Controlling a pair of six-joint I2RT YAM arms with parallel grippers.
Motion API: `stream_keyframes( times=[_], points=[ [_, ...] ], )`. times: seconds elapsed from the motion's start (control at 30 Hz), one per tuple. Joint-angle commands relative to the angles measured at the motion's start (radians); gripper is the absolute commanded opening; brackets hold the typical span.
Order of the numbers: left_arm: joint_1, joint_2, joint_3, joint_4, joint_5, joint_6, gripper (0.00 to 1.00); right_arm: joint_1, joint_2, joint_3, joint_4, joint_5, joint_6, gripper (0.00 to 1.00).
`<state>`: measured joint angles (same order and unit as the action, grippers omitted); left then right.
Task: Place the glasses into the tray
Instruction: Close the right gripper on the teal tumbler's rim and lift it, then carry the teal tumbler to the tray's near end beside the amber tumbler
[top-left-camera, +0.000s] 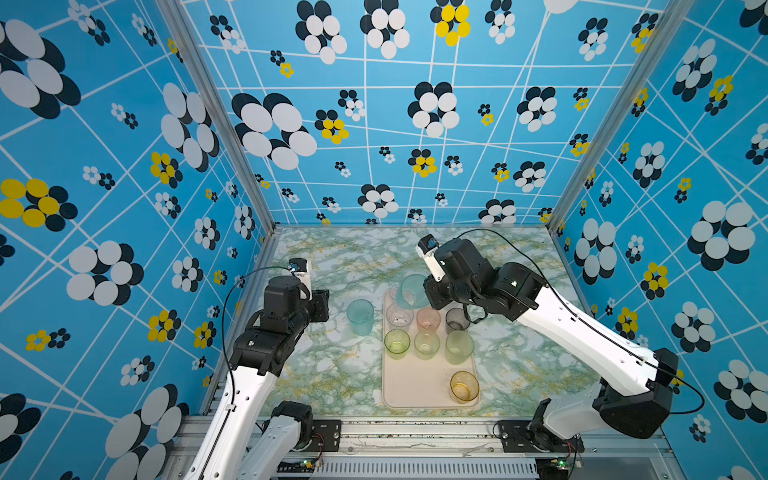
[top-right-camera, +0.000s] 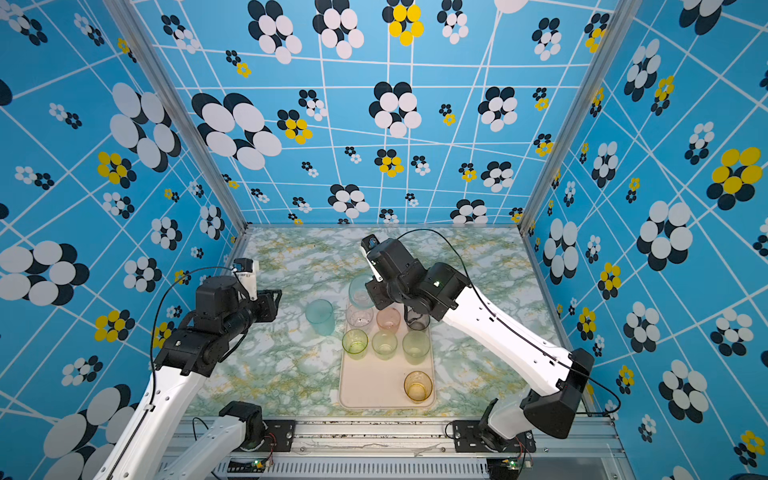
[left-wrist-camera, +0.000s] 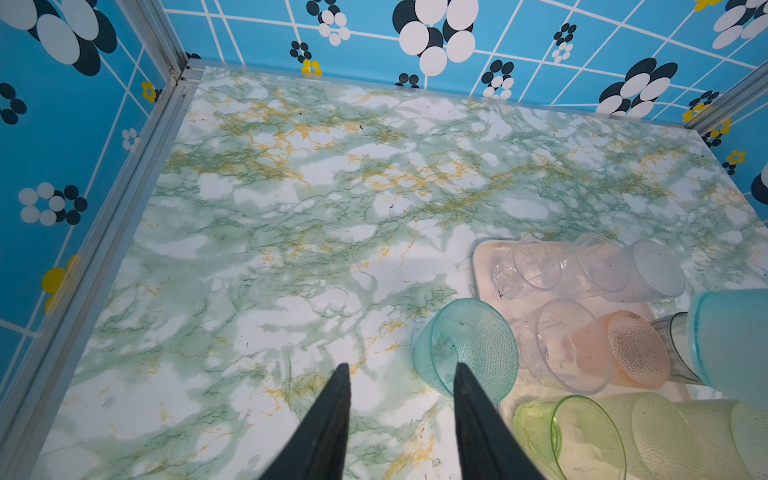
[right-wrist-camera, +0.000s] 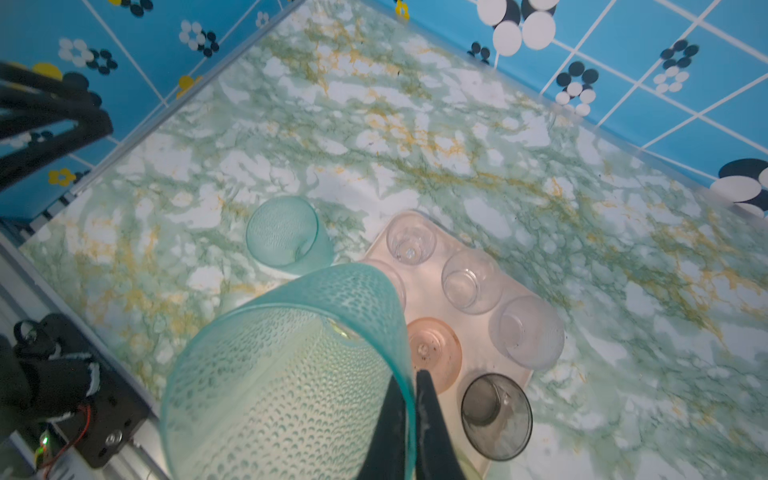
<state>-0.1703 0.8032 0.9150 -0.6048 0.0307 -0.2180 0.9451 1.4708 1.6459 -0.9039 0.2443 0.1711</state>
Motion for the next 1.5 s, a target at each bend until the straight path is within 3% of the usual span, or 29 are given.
stream_keyframes(
  times=[0.0,0.17,0.57,0.87,1.47],
  points=[
    [0.007,-0.015,-0.004,-0.022,0.022,-0.011,0.42,0.062,-0.028,-0.018,-0.127,0.033,0.0,0.02],
    [0.006,-0.027,0.008,-0.039,0.021,-0.012,0.42,0.156,-0.067,-0.119,-0.178,0.042,0.056,0.02],
    [0.006,-0.039,0.019,-0.059,0.039,-0.016,0.42,0.26,-0.13,-0.325,-0.158,0.008,0.197,0.02],
    [0.005,-0.044,0.008,-0.057,0.05,-0.026,0.42,0.274,-0.177,-0.473,-0.057,0.01,0.29,0.02],
    [0.006,-0.022,0.004,-0.046,0.077,-0.044,0.42,0.274,-0.182,-0.572,0.026,0.003,0.327,0.02]
  ],
)
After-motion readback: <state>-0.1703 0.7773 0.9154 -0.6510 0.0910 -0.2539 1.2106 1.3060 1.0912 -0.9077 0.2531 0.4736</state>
